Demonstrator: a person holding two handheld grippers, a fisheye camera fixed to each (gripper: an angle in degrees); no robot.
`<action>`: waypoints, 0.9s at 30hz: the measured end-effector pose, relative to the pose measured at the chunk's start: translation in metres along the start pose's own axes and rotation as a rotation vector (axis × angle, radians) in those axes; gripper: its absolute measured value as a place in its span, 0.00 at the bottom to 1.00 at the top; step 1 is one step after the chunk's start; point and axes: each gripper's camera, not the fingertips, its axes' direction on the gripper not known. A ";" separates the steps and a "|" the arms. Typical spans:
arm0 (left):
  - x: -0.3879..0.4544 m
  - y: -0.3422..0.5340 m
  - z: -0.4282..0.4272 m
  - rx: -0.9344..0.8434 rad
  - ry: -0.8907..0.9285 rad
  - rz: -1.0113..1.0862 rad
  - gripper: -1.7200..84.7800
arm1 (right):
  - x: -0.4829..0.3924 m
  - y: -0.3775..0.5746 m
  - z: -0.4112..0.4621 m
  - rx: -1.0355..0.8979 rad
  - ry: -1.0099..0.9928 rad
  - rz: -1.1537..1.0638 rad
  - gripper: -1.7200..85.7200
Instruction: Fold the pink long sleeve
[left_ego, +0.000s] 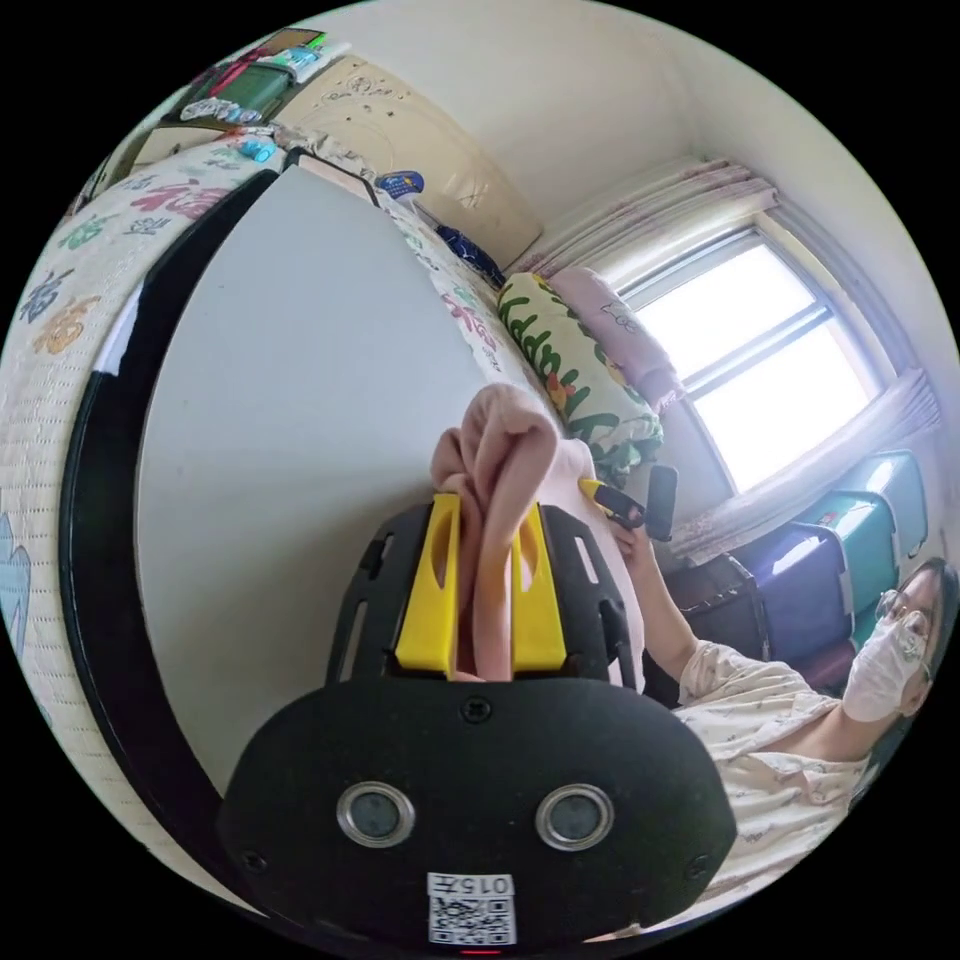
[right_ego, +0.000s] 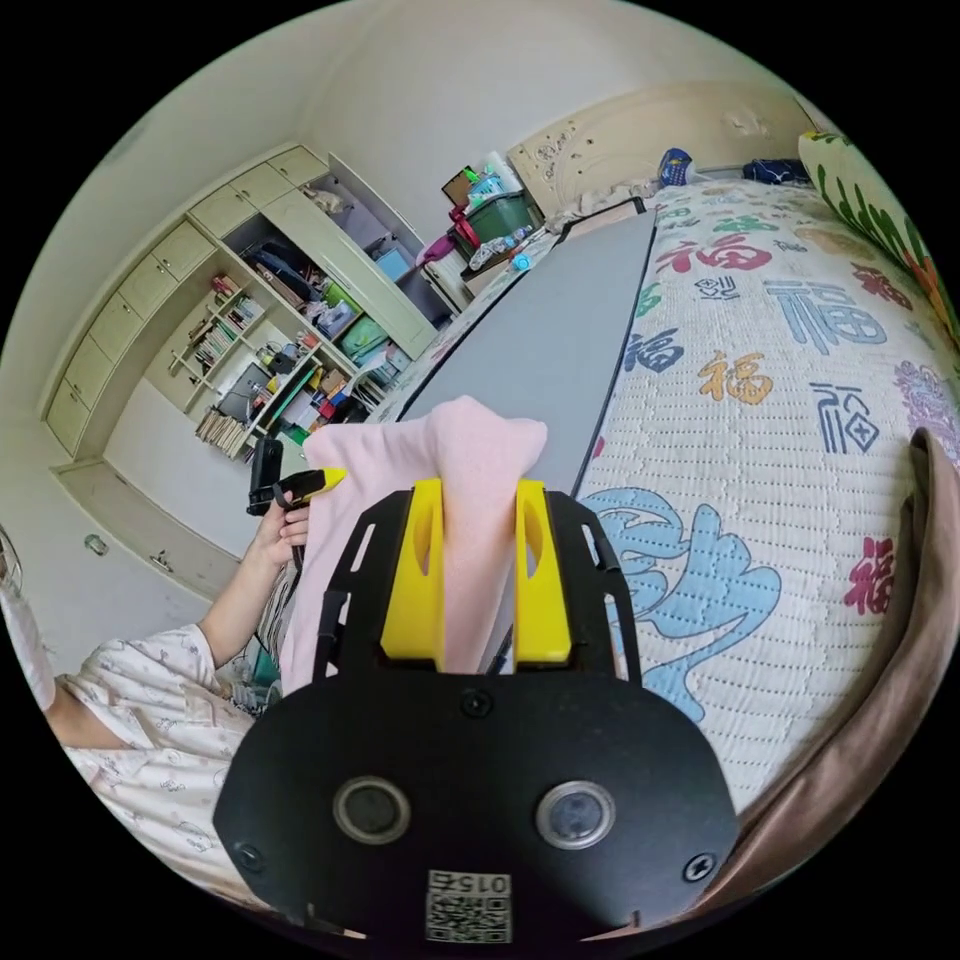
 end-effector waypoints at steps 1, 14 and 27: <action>0.013 0.004 -0.009 0.018 0.005 0.031 0.10 | -0.013 0.000 -0.013 0.020 -0.011 -0.019 0.14; 0.122 0.083 -0.086 0.219 -0.151 0.198 0.10 | -0.100 -0.003 -0.062 0.115 -0.257 -0.067 0.13; 0.163 0.108 -0.130 0.258 -0.313 0.243 0.10 | -0.175 0.002 -0.064 0.099 -0.429 -0.123 0.13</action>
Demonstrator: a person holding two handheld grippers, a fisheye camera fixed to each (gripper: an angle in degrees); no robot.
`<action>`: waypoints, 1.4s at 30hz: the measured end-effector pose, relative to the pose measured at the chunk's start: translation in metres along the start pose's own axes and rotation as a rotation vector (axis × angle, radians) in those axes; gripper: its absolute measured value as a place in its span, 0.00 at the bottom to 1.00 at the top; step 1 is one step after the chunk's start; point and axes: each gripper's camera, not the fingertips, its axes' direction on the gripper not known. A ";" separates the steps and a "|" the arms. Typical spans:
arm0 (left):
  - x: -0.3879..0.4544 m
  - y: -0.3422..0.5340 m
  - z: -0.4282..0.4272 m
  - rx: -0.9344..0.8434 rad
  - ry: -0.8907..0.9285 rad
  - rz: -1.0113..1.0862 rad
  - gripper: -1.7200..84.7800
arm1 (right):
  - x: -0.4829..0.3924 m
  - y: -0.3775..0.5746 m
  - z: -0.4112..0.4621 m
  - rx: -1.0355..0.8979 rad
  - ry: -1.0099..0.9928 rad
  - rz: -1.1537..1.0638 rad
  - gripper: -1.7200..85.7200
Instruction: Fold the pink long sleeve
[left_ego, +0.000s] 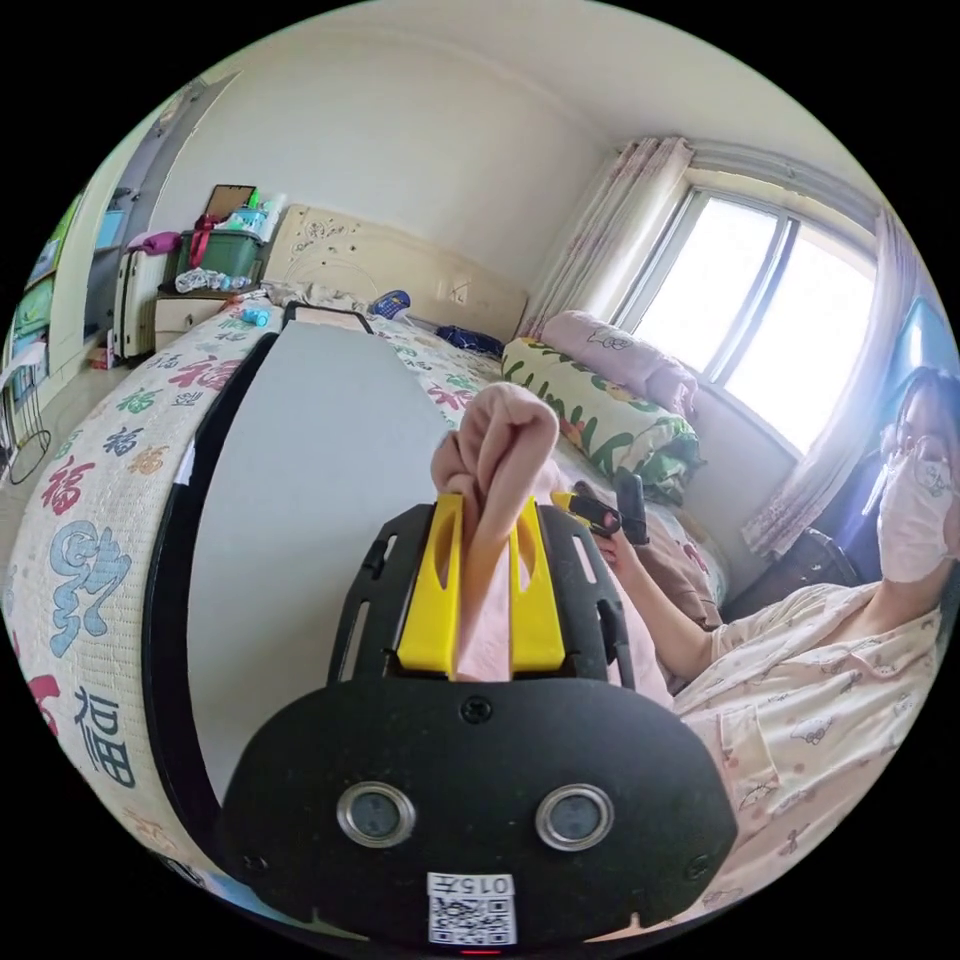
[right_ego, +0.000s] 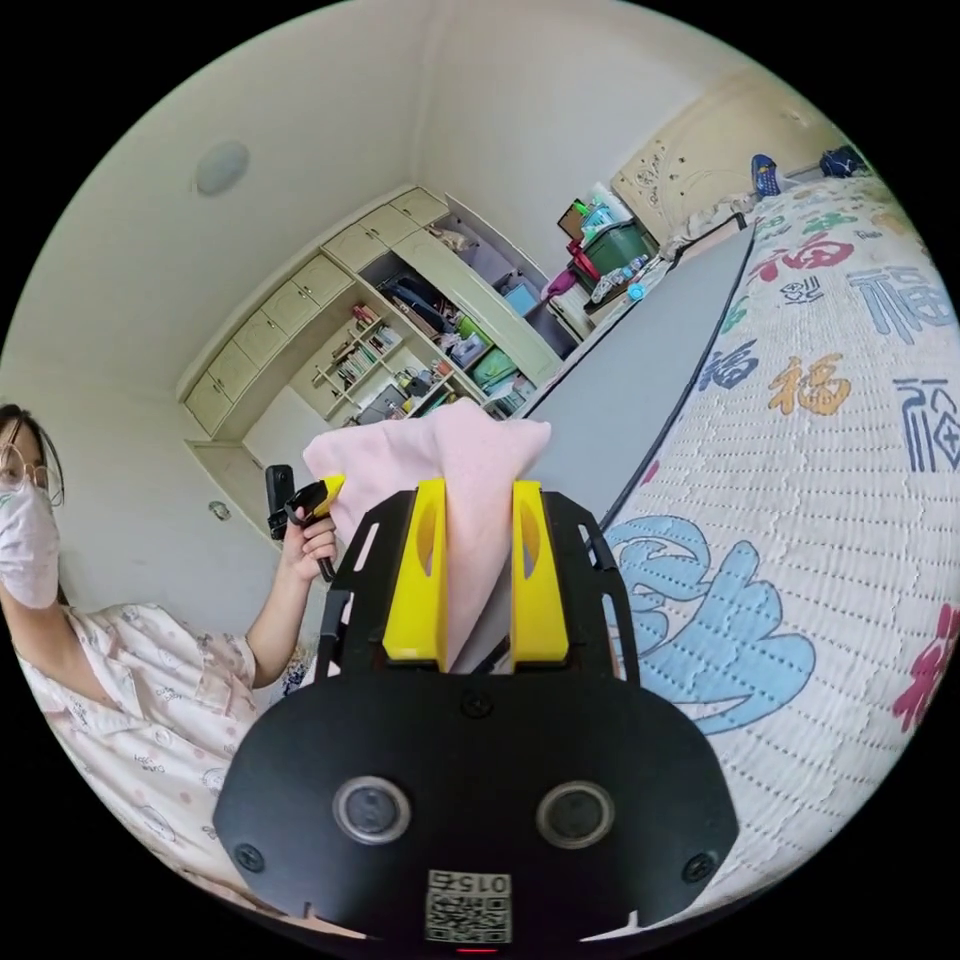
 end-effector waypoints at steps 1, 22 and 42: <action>0.003 -0.002 -0.006 -0.001 -0.017 0.013 0.10 | -0.015 -0.003 0.003 -0.014 0.014 -0.027 0.13; -0.015 -0.036 -0.163 0.181 0.125 0.178 0.09 | -0.327 0.032 0.005 0.222 0.107 -0.345 0.12; 0.132 -0.286 -0.091 0.141 0.906 0.251 0.09 | -0.635 0.097 -0.177 0.423 1.230 -0.423 0.11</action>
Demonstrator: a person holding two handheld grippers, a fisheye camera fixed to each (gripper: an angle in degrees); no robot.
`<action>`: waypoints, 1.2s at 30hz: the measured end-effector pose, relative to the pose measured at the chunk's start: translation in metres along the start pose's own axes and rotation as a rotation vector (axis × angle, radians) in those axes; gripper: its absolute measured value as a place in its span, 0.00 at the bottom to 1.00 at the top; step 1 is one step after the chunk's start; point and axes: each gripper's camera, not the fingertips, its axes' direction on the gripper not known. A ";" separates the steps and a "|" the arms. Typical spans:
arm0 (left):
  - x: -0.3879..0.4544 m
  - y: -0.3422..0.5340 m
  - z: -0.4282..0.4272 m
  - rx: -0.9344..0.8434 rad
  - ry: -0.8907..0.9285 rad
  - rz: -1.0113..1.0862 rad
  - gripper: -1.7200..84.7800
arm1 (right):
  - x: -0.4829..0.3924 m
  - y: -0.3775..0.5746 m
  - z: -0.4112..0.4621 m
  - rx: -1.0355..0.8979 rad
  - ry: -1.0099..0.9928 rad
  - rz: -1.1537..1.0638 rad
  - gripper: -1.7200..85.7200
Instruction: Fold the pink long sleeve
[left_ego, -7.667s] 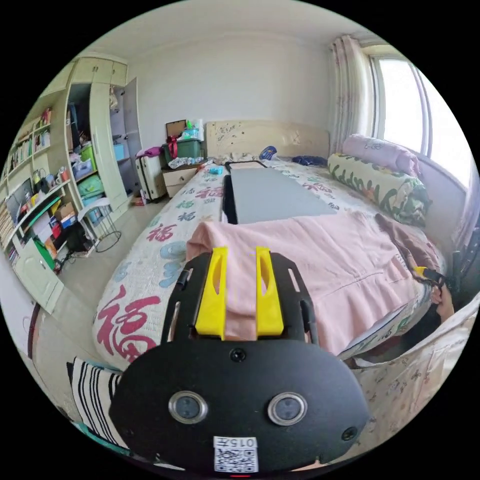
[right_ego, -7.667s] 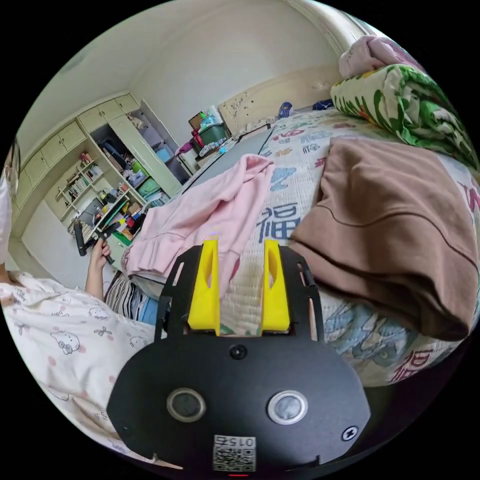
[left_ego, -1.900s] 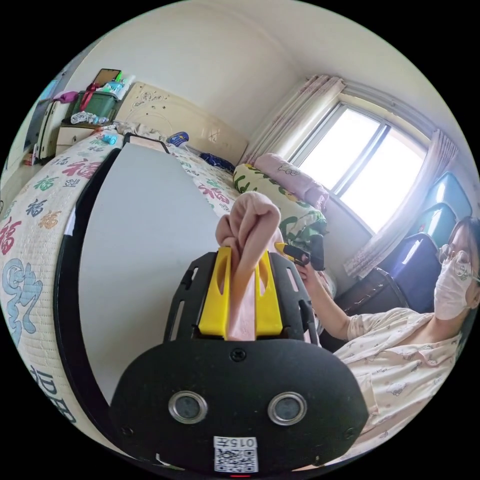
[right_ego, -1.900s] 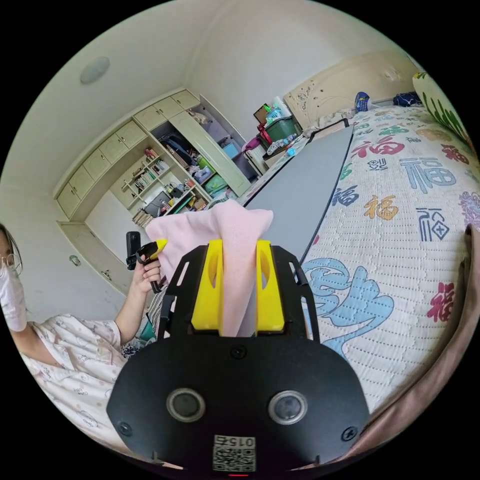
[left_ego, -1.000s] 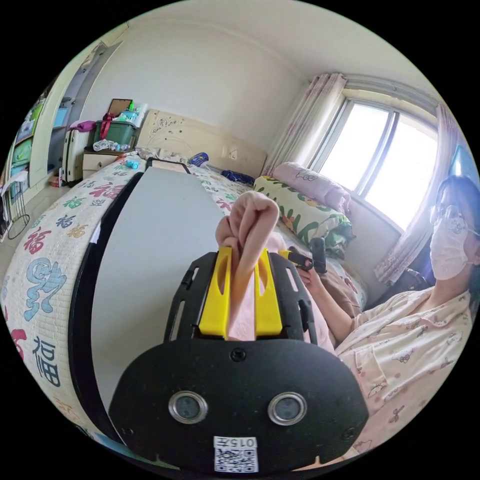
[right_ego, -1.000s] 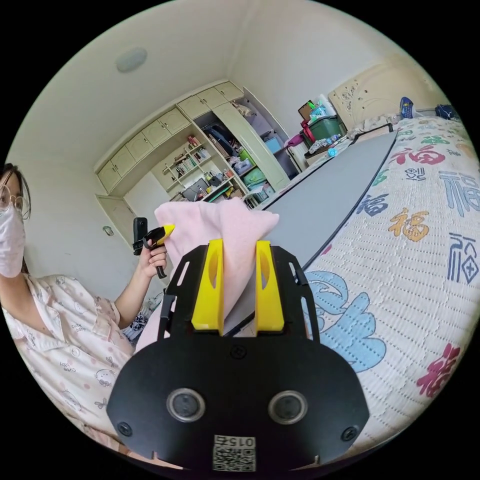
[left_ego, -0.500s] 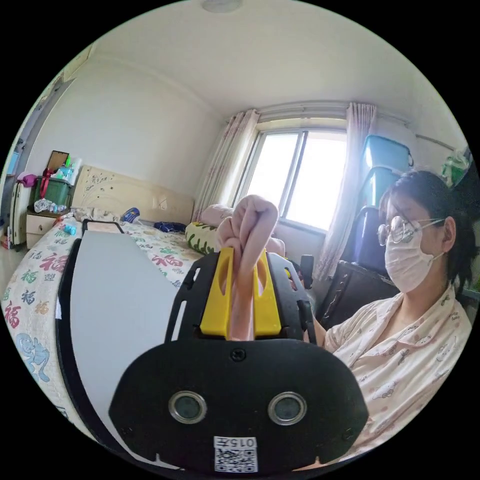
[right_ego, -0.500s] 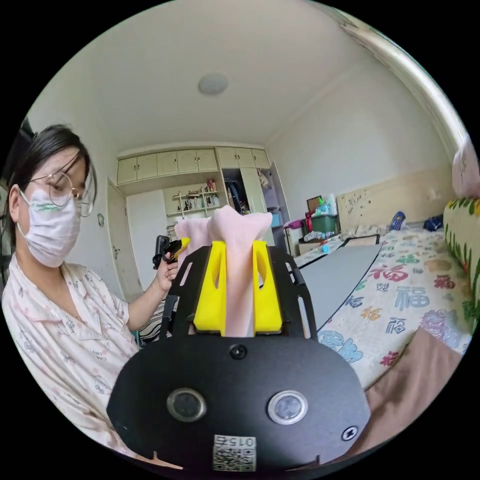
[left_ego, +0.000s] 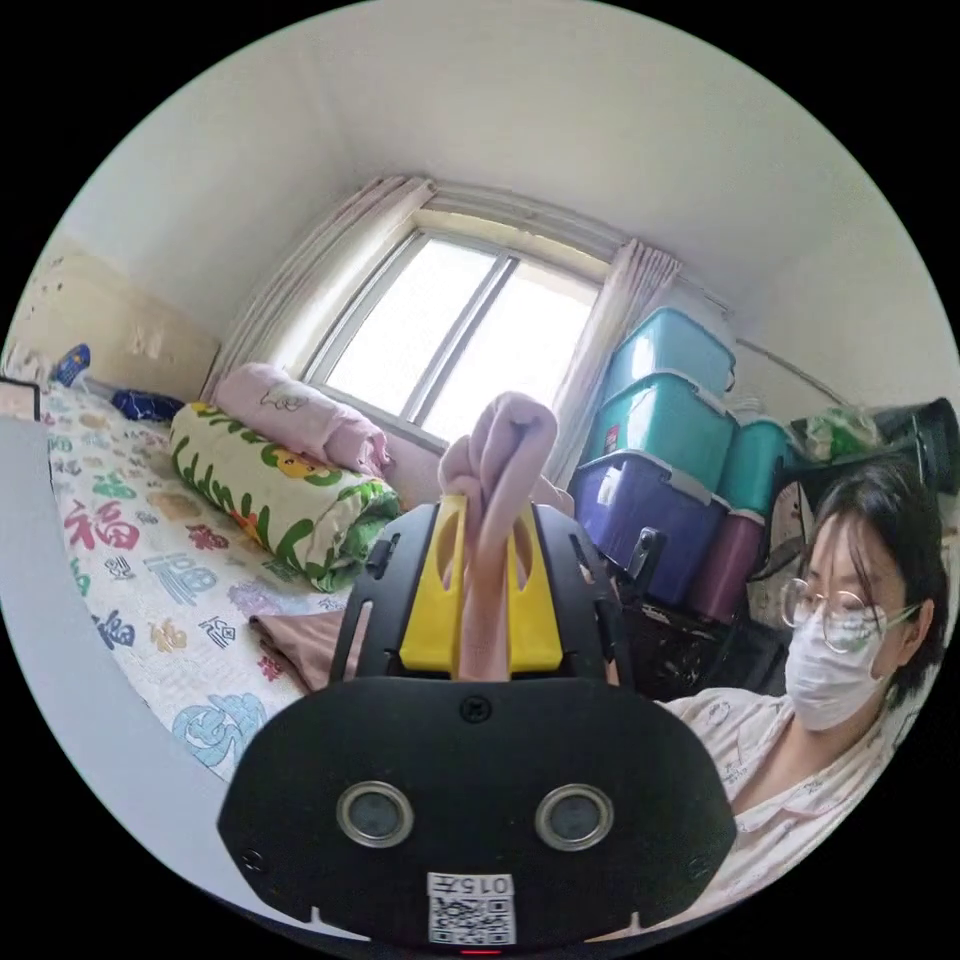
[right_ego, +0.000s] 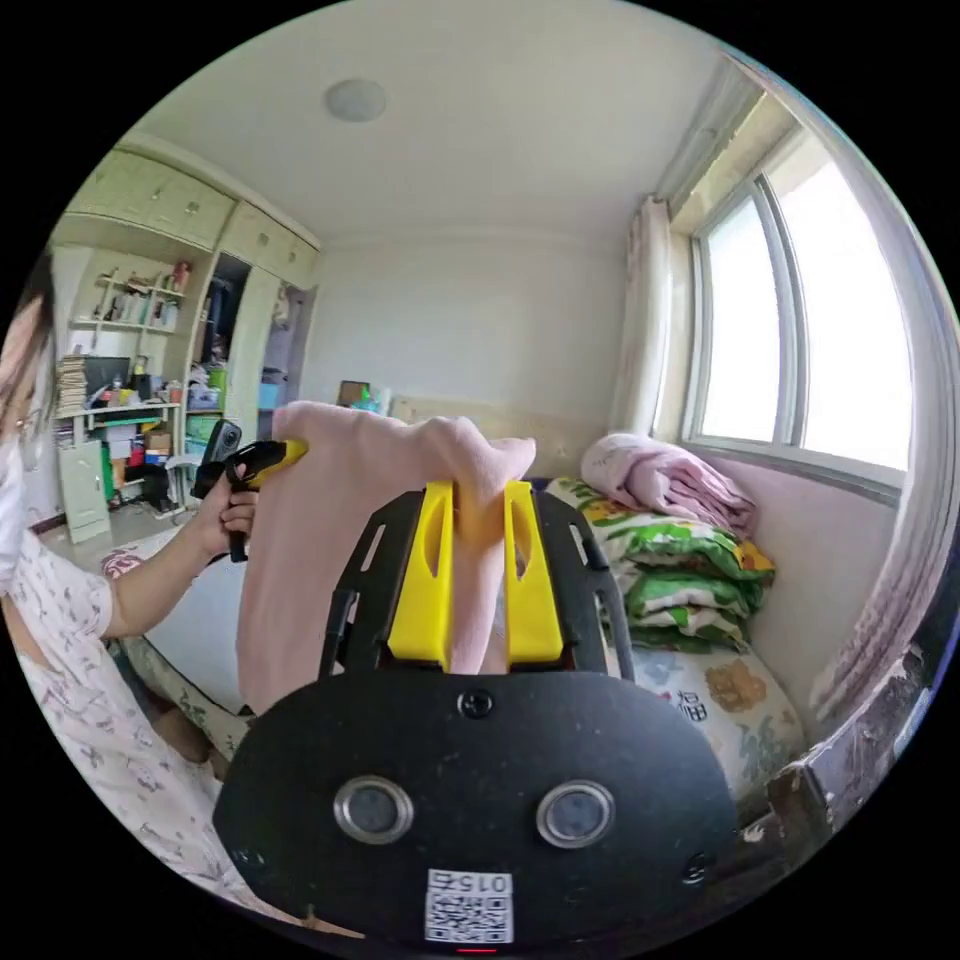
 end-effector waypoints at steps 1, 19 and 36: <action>-0.032 -0.006 0.033 -0.038 -0.009 -0.067 0.10 | 0.023 0.010 0.034 -0.078 0.045 0.023 0.11; -0.053 0.047 0.252 -0.796 -0.396 0.131 0.15 | 0.180 0.307 0.498 -0.882 0.288 0.138 0.02; -0.027 -0.029 0.283 -0.824 -0.468 0.081 0.15 | 0.114 0.479 0.578 -0.719 1.068 -0.744 0.01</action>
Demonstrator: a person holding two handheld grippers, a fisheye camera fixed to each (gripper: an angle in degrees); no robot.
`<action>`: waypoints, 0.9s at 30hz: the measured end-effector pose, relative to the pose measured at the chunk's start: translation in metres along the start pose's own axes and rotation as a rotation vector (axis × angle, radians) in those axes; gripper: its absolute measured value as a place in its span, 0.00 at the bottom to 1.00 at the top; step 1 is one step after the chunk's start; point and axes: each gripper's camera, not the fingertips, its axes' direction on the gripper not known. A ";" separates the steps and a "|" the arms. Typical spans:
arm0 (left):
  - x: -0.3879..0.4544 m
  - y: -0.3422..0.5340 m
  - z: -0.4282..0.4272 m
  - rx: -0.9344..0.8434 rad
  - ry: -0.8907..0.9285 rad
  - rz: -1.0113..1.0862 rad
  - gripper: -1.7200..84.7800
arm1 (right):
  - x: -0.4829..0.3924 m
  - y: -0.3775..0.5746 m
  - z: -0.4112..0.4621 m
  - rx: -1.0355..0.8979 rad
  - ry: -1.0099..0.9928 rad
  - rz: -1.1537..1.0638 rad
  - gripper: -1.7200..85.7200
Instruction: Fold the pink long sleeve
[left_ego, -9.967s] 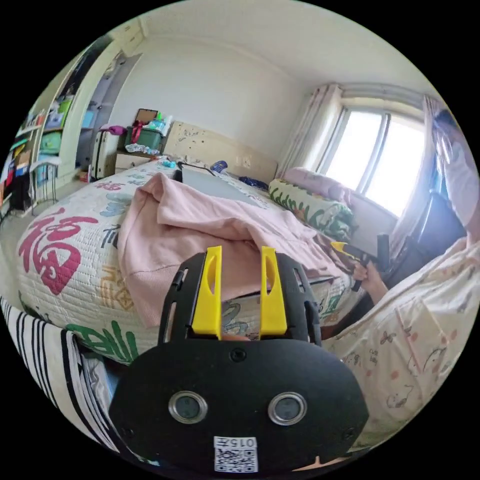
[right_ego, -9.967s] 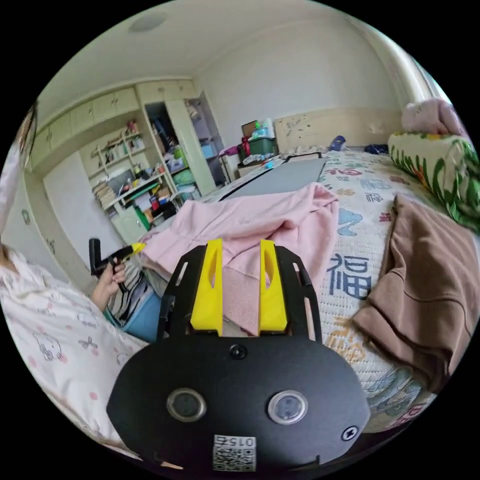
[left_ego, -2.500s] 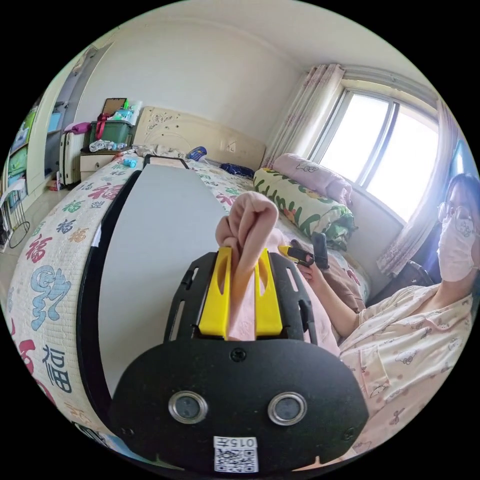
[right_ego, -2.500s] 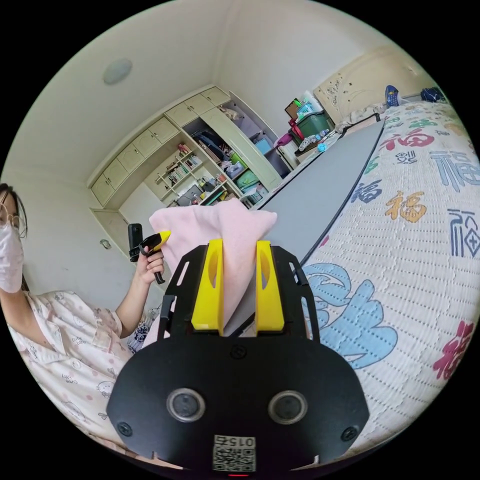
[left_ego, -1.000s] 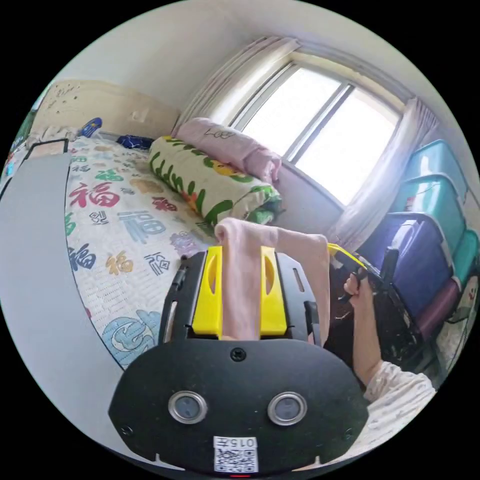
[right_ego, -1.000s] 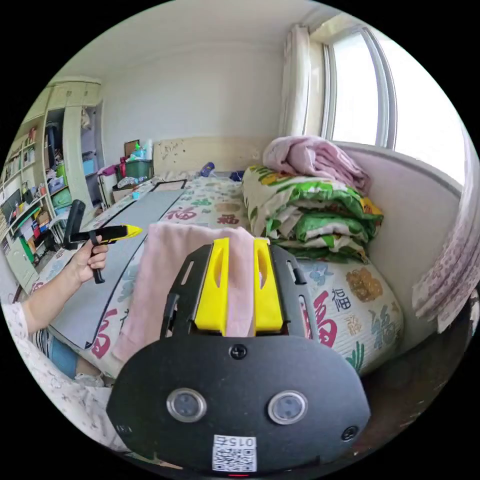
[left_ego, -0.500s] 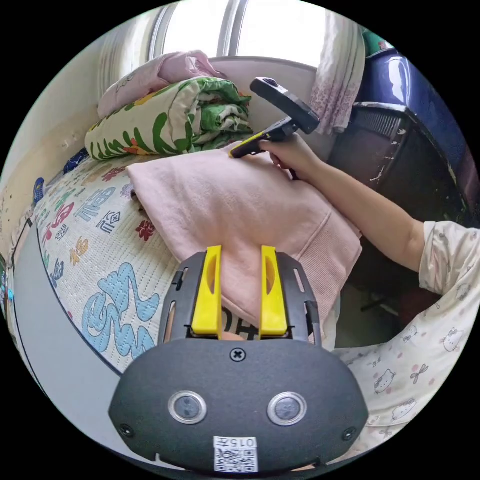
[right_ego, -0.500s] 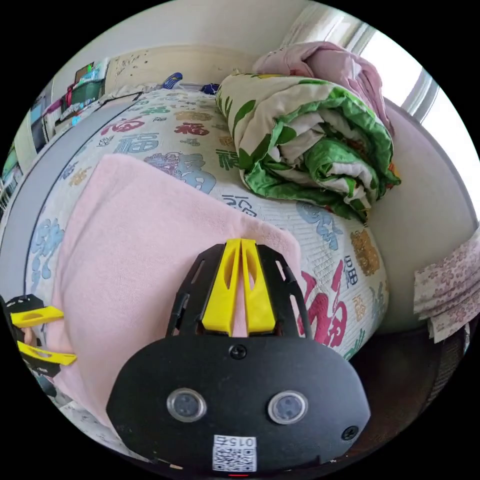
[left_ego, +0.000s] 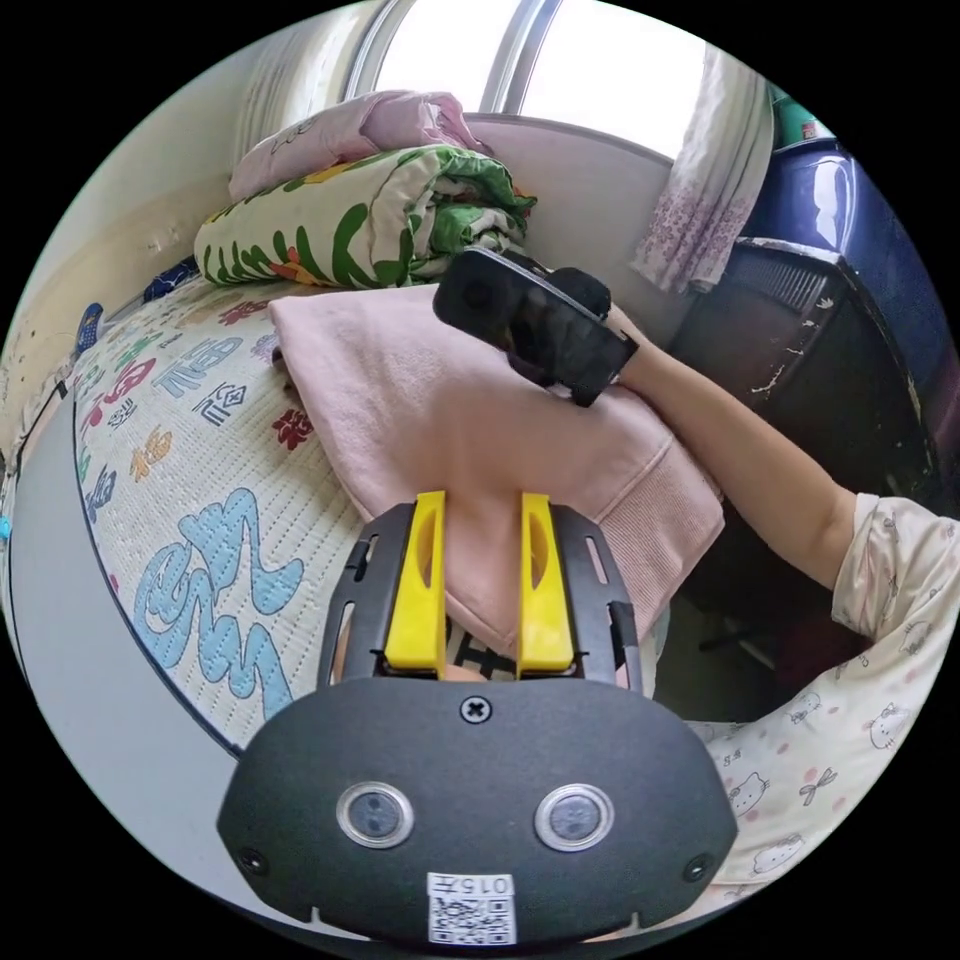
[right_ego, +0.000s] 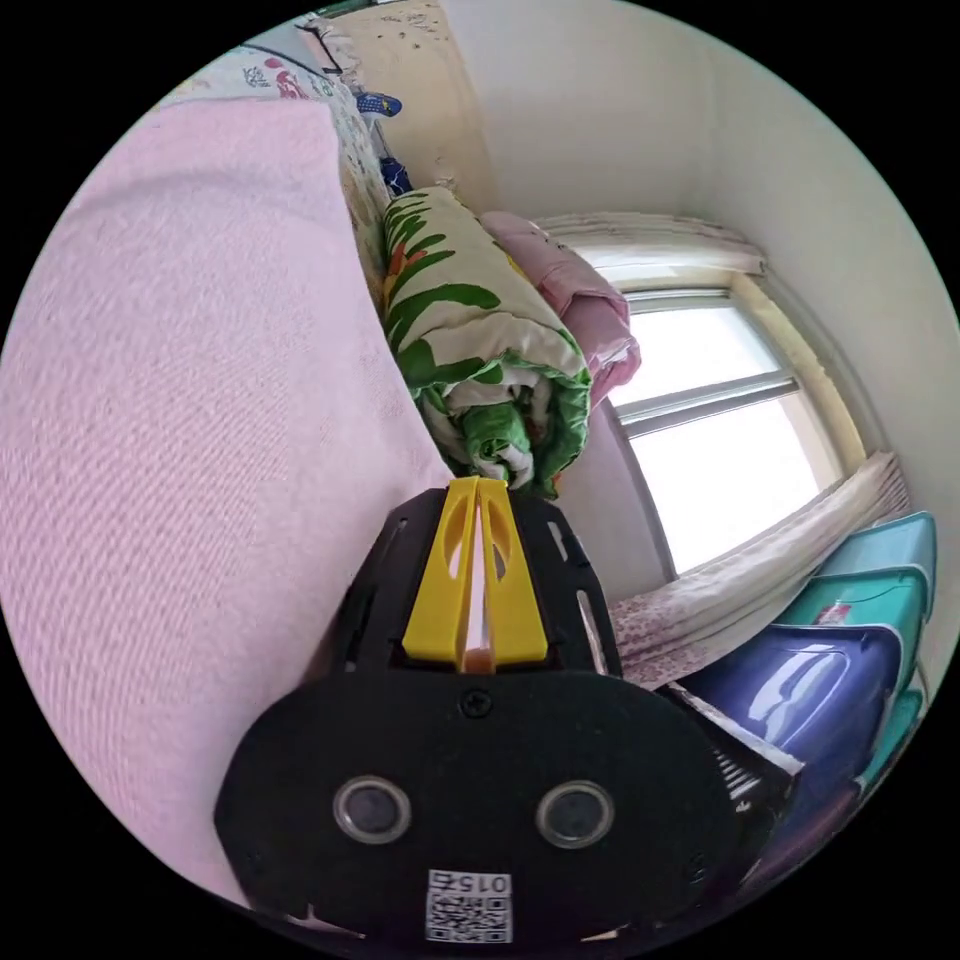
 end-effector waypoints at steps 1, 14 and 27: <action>0.001 -0.003 -0.003 -0.001 -0.004 -0.004 0.15 | -0.006 0.004 0.004 0.008 0.030 -0.021 0.01; 0.012 -0.034 -0.031 0.008 -0.062 -0.006 0.14 | -0.059 0.051 0.080 -0.010 0.152 -0.277 0.01; 0.023 -0.049 -0.039 0.029 -0.121 0.021 0.14 | -0.073 0.101 0.150 -0.010 0.157 -0.277 0.01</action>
